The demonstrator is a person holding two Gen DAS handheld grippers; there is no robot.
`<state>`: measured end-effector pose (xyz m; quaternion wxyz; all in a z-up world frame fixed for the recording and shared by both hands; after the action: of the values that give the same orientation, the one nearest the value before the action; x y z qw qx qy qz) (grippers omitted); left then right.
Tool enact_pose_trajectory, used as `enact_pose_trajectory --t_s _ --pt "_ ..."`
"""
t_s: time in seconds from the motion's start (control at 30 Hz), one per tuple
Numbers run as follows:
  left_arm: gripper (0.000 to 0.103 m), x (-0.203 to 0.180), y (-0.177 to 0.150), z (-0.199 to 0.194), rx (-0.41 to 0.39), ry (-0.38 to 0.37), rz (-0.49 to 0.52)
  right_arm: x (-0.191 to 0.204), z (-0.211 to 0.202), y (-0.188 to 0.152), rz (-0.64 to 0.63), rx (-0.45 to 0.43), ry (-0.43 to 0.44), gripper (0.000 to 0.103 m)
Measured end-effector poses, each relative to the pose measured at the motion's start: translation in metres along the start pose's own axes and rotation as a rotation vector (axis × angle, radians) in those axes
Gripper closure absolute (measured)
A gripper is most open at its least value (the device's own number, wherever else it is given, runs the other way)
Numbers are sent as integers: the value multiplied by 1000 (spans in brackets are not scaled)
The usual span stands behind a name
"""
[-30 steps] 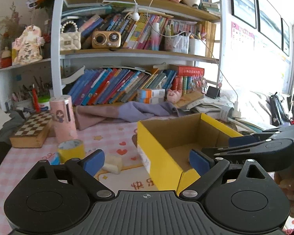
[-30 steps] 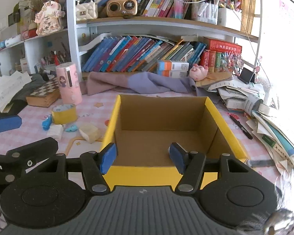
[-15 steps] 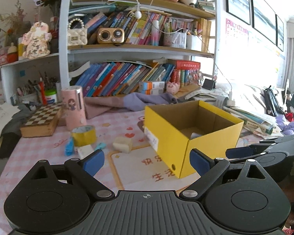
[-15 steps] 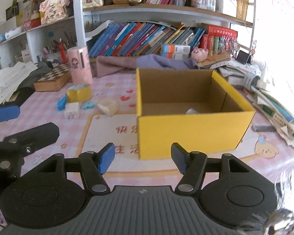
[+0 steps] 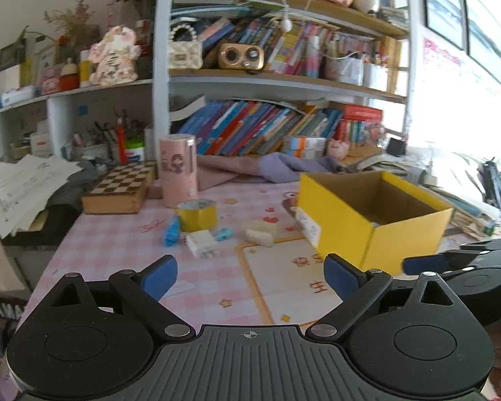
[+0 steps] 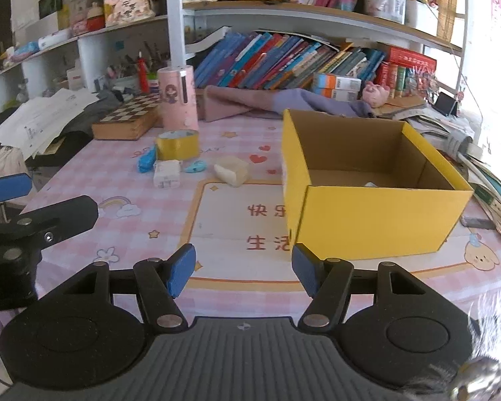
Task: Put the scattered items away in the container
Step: 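Withdraw both open grippers from the yellow box back toward the table, then move the right gripper to the cream sponge block while the left grips another white charger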
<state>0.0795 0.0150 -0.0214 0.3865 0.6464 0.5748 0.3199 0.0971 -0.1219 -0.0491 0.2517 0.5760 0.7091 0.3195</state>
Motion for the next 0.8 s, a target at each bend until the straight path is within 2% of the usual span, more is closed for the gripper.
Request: enact_pose_trajectory --t_s 0.2,0.33,0.5,0.63,0.8 --pt "6 11 -11 7 41 33 -8 9 8 -2 -16 24 3 38" --pt "2 13 -19 10 62 21 -21 14 13 -6 -34 44 1 38" --pt "2 17 -27 18 95 9 -29 17 23 -15 -38 87 -5 38" --pt "2 23 -26 19 97 17 -28 19 28 -14 -31 101 -6 38" --pt "2 41 -21 25 86 61 -62 28 30 -10 -53 99 5 38"
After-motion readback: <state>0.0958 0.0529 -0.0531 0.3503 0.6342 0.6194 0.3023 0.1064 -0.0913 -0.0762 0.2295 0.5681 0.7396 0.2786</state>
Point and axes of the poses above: each gripper's, at about its wrist camera, not at the fingertips, and z roughly the way its jaws point, x to its left, y to its top, the point moved 10 cm from there along z, roughly the way its jaws point, and after that the axes turned 4 degrees about x, right-handed, at the moved point
